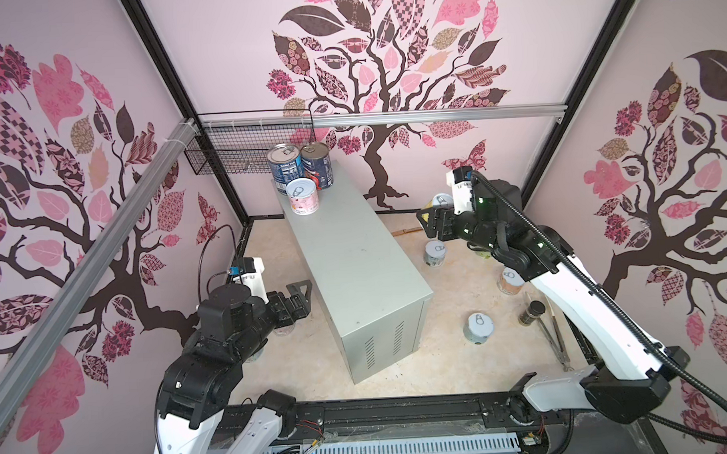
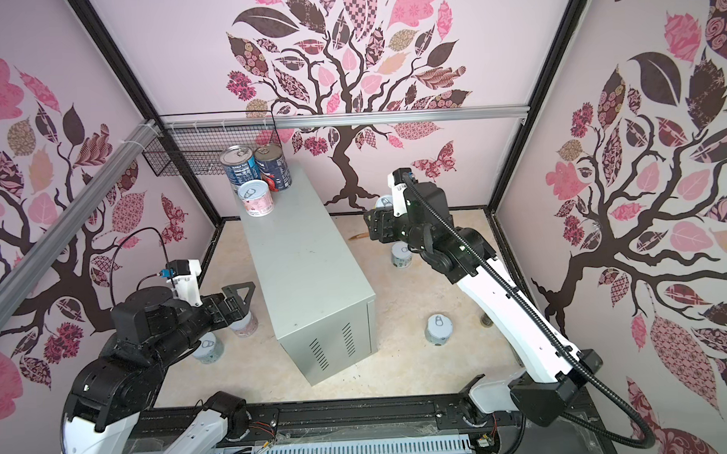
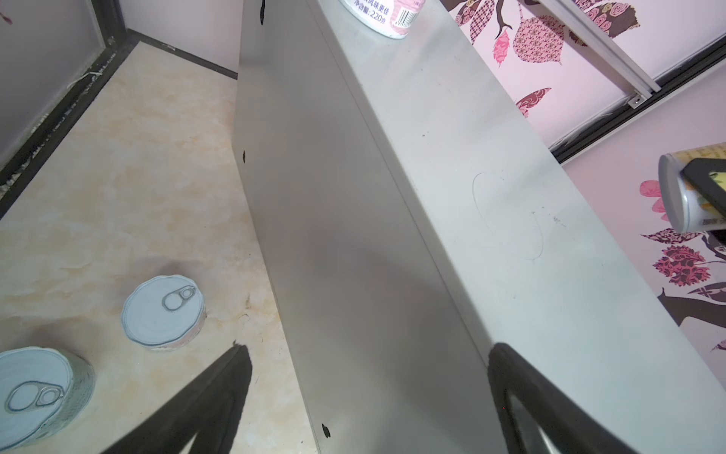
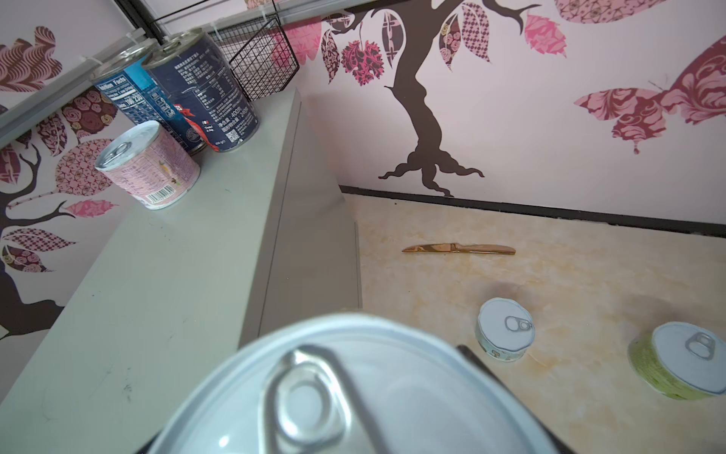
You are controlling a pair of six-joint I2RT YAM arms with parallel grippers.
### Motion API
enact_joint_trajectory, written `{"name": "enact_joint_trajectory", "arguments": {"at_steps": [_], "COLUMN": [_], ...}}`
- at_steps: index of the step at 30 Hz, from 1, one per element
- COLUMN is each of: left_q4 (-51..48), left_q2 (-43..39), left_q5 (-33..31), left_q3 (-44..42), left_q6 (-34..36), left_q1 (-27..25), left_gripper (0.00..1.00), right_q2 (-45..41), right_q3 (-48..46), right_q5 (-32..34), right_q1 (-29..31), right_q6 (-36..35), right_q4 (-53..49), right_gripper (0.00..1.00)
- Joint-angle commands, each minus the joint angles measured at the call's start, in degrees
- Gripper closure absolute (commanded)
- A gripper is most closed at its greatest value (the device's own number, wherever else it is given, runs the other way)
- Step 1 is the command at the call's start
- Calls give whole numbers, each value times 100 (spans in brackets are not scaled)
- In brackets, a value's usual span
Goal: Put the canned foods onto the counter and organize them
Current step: 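Carry the teal-labelled can over the cabinet top with the right gripper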
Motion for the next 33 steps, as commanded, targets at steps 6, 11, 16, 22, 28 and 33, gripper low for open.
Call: {"name": "enact_joint_trajectory", "arguments": {"at_steps": [6, 11, 16, 22, 28, 33], "left_q4": [459, 540, 613, 618, 480, 455], "left_q2": [46, 7, -109, -370, -573, -643], "left_q5": [-131, -408, -529, -667, -692, -595], "left_q3": [76, -37, -259, -738, -1184, -1539], "left_q6": [260, 409, 482, 553, 547, 515], "left_q1": [-26, -26, -25, -26, -26, -26], "left_gripper": [2, 2, 2, 3, 3, 3], "right_q2": [1402, 2159, 2531, 3028, 3841, 4138], "right_q3": [1980, 3161, 3516, 3885, 5007, 5060], "right_q5": [17, -204, -512, -951, -1065, -1111], "right_q1": [572, 619, 635, 635, 638, 632], "right_q6": [-684, -913, -1067, -1412, -1600, -1551], "right_q4": [-419, -825, -500, -238, -488, -118], "right_gripper": [43, 42, 42, 44, 44, 47]}}
